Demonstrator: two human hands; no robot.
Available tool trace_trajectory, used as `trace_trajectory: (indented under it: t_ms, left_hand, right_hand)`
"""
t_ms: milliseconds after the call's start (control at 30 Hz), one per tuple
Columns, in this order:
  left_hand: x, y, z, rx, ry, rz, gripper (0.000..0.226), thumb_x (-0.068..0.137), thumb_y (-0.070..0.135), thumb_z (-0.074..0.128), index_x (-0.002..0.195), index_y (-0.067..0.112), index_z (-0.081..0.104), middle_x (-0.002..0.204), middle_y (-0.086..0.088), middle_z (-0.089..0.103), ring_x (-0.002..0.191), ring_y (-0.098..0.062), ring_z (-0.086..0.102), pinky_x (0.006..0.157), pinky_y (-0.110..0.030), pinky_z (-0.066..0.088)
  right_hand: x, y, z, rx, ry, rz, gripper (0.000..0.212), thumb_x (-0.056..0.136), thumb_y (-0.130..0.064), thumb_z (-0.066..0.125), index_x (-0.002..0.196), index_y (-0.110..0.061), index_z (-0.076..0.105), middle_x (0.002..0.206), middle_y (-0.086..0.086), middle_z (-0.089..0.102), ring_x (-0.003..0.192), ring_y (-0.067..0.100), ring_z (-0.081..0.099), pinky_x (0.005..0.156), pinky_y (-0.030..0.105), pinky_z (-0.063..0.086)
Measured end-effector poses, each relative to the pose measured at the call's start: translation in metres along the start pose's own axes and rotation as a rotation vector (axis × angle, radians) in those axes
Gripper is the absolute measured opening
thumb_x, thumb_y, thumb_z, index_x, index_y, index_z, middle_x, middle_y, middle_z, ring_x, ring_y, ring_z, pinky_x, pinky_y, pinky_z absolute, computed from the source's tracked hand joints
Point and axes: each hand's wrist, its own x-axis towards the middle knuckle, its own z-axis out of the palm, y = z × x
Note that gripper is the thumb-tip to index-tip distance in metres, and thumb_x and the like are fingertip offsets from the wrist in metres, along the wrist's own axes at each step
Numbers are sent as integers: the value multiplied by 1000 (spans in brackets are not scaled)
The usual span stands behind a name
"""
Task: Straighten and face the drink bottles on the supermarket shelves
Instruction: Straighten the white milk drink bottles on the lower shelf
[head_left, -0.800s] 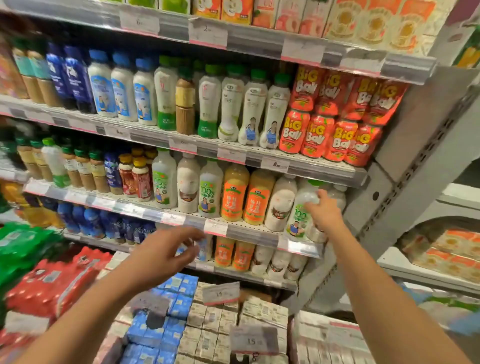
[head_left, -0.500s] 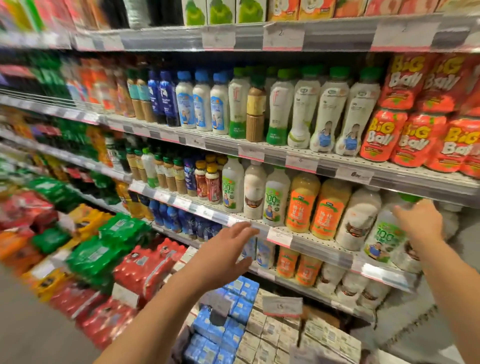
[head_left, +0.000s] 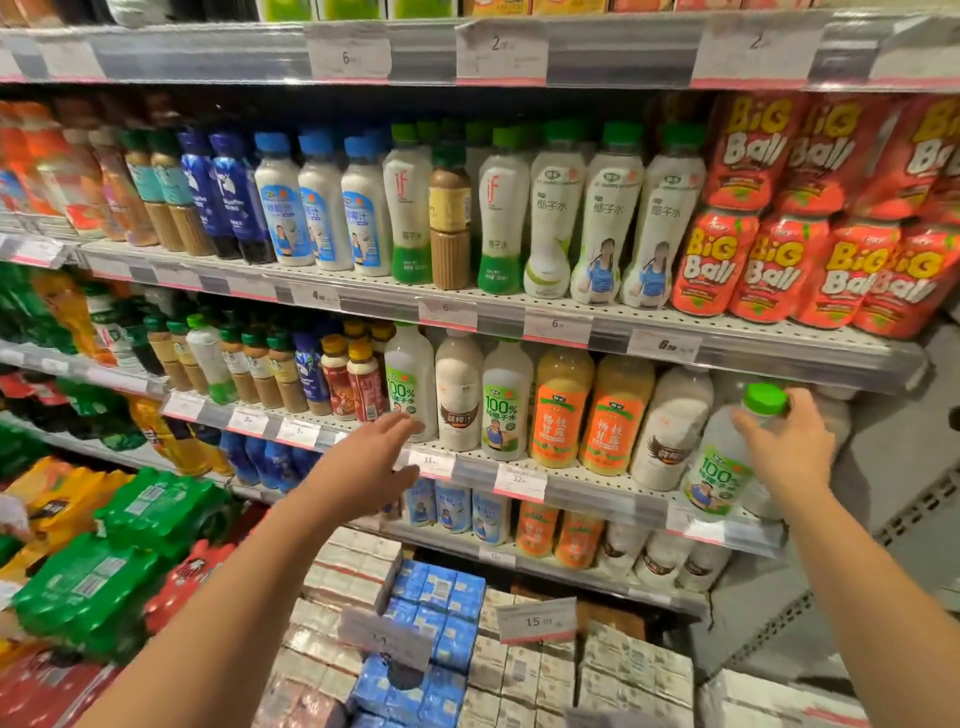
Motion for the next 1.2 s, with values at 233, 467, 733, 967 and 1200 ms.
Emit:
trace_trajectory:
  t_ms: [233,467,733,967,1200]
  left_hand:
    - [49,-69,-8,-32,-32,34,60,95,37,63,149,24,41,153,-1,44,120,-21,59,100,-37,51]
    - [76,-106,-12,-41,-83,119,60,94,41,64,147,25,43,150,0,48,115,-21,62,96,-37,52]
    - [85,-111,1,-107,-34,164,61,93,40,67,148,22,46,144,-5,52,103,-22,64,84,-39,53]
    - [85,-73,4,-141,-1,131,58,92,41,67,144,23,49,142,-5,56,105,-25,65,86,-39,54]
    - [113,-31,4,-405,195,-144,94,73,72,72,146,21,39,143,-4,57,105,-24,66,84,-43,55]
  right_hand:
    - [-57,-24,10,-9,116,-77,33,92,-26,76,111,-8,56,94,8,56,88,23,45,70,32,23]
    - [-89,-39,21,53,205,-40,29,90,-34,76,105,-23,55,98,4,64,94,29,58,82,43,46]
    - [-114,-43,7,75,209,-34,26,87,-28,77,105,-23,58,86,-6,61,84,22,59,74,38,45]
    - [-121,-37,-5,135,137,-15,24,90,-26,78,105,-27,59,92,-13,61,85,0,55,73,31,40]
    - [-123,-29,-7,324,12,22,25,88,-24,80,105,-32,64,104,-4,72,99,19,68,90,45,56]
